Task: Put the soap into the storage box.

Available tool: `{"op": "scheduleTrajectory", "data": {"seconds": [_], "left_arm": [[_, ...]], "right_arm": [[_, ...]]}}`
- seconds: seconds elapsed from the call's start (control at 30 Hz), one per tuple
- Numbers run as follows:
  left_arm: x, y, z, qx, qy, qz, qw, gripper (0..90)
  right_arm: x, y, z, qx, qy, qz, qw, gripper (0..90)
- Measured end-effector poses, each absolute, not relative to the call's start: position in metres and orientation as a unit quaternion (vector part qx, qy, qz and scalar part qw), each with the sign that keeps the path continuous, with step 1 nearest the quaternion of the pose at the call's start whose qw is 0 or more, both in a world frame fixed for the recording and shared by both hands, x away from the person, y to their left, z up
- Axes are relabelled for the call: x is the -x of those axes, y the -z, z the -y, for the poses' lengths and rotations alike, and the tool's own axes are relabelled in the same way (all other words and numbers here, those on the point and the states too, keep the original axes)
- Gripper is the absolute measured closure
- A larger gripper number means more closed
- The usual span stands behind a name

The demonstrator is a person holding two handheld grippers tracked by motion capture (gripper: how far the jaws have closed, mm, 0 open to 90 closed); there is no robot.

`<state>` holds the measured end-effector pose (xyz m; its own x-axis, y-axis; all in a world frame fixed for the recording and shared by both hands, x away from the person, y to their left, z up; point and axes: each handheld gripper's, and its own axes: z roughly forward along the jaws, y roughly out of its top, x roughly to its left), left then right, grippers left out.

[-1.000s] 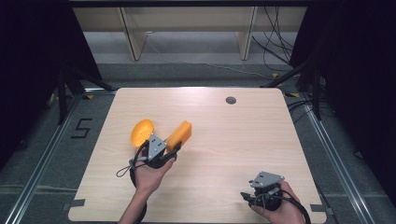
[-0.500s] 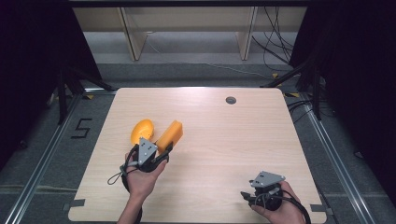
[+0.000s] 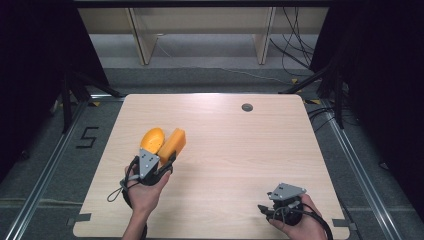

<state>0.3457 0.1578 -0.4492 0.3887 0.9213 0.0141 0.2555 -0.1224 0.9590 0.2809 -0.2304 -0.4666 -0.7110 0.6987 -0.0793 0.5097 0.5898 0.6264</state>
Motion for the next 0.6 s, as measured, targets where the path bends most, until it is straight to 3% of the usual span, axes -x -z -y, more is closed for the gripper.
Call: {"op": "scheduleTrajectory", "data": {"seconds": [0.6], "left_arm": [[-0.355,0.444,-0.181,-0.632,-0.364,-0.479,0.489,60.2]], "right_arm": [[-0.281,0.467,0.230,-0.345,-0.294,-0.877,0.157,47.5]]}}
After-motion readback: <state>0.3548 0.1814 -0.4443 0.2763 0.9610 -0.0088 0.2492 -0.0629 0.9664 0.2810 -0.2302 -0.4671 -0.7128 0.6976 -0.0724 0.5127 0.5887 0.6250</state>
